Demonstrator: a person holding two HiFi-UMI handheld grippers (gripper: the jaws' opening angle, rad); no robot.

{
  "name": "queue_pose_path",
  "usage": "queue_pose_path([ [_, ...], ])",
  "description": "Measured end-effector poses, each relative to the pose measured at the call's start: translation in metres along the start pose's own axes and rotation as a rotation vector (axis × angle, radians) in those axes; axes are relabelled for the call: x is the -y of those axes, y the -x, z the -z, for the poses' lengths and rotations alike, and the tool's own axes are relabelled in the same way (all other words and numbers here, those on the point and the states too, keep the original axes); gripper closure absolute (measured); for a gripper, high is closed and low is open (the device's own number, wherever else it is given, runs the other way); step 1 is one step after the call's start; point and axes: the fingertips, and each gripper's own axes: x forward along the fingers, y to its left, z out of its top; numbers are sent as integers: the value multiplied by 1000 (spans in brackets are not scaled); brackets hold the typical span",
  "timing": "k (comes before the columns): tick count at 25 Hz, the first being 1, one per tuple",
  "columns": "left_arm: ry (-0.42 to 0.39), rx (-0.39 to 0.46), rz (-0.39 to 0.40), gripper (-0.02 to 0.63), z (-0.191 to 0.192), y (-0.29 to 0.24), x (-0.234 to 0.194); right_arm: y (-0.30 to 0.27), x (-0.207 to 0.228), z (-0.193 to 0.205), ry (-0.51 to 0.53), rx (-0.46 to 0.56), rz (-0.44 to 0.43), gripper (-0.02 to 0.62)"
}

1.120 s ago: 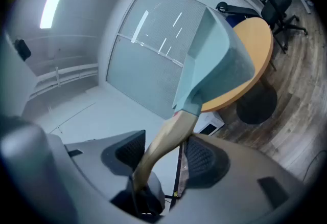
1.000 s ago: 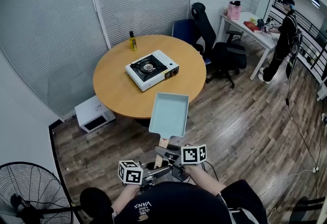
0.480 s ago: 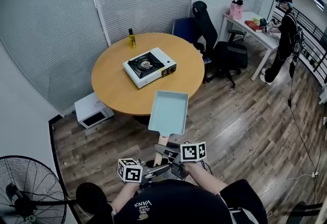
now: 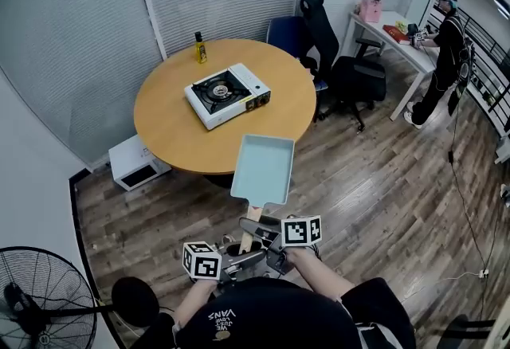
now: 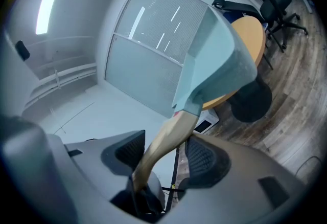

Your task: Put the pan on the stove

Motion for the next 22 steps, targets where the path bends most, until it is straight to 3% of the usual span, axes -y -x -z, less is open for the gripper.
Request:
queue_pose_path([
  [22,-30,-85,64,459,-167,47,-126,-144,48,-153,-6,104,40,374],
])
